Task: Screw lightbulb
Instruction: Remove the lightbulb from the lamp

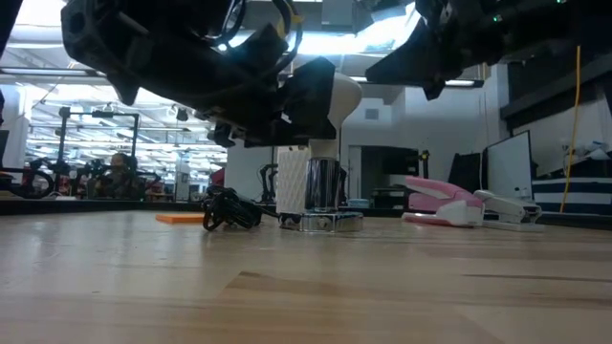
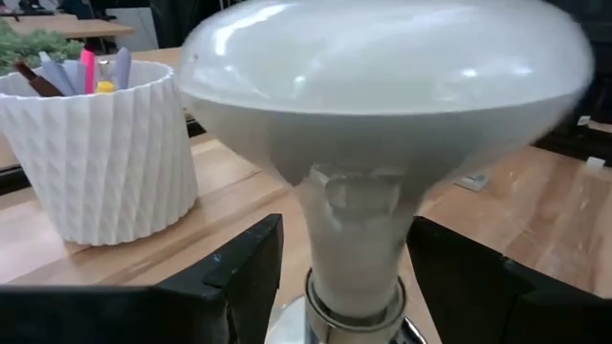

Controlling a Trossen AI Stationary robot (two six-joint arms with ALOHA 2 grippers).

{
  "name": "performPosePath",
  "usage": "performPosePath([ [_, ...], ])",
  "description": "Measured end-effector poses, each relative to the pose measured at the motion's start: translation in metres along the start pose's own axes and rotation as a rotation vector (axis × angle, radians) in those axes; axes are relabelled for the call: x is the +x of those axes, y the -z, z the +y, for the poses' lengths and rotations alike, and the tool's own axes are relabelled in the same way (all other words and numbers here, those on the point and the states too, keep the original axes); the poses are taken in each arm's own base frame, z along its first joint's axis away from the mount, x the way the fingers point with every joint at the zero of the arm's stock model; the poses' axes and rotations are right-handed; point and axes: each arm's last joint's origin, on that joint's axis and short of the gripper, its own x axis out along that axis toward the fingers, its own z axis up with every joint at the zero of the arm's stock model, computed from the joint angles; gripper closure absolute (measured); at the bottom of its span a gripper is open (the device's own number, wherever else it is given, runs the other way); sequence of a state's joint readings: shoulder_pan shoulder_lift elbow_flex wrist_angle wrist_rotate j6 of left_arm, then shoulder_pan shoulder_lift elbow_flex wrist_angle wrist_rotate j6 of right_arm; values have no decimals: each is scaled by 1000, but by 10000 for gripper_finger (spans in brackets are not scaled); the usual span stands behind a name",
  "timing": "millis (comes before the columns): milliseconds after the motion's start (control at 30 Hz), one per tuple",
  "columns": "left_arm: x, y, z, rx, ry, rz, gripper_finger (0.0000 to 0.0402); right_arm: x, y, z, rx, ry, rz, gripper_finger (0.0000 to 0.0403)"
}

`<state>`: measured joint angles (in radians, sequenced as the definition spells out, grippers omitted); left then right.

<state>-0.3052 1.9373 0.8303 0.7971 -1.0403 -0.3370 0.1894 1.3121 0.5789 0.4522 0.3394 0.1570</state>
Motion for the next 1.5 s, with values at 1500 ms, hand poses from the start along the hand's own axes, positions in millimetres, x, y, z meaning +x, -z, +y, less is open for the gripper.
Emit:
performPosePath([
  [1500, -19, 3, -9, 86, -9, -20, 219, 19, 9, -17, -21, 186, -3, 400],
])
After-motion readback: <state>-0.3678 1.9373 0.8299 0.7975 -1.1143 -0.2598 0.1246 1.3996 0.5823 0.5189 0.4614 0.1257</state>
